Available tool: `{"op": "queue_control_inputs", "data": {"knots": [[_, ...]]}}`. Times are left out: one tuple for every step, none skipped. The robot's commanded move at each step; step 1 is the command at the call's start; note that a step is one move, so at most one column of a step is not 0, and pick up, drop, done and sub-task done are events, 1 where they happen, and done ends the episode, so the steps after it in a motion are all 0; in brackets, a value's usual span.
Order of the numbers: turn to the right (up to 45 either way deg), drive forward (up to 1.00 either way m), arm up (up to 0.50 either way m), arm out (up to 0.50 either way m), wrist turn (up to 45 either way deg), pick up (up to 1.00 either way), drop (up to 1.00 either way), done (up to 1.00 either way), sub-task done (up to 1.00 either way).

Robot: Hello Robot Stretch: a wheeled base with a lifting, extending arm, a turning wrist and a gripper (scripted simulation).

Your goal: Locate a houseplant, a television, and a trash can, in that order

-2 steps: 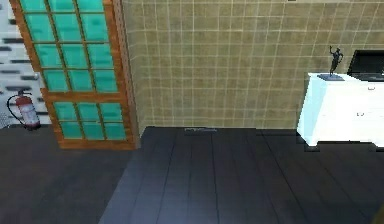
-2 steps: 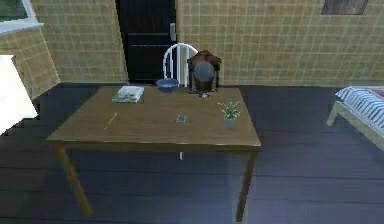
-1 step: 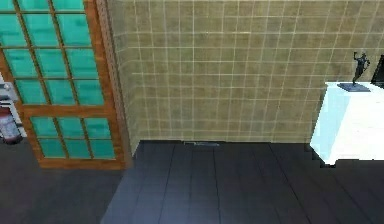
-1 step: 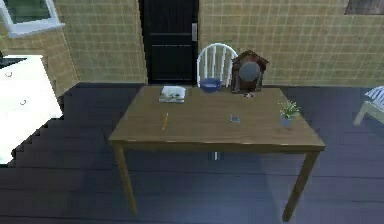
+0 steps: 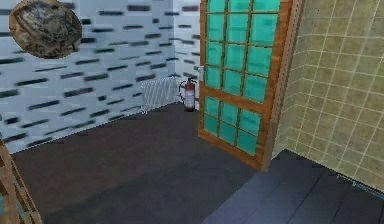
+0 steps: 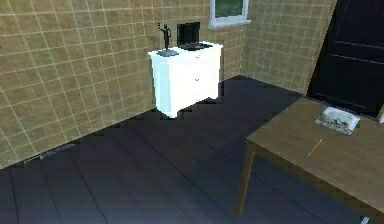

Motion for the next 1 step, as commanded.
{"op": "queue_control_inputs", "data": {"knots": [[-12.0,0.00,0.00,0.00,0.0,0.00,0.00,0.00,0.00]]}}
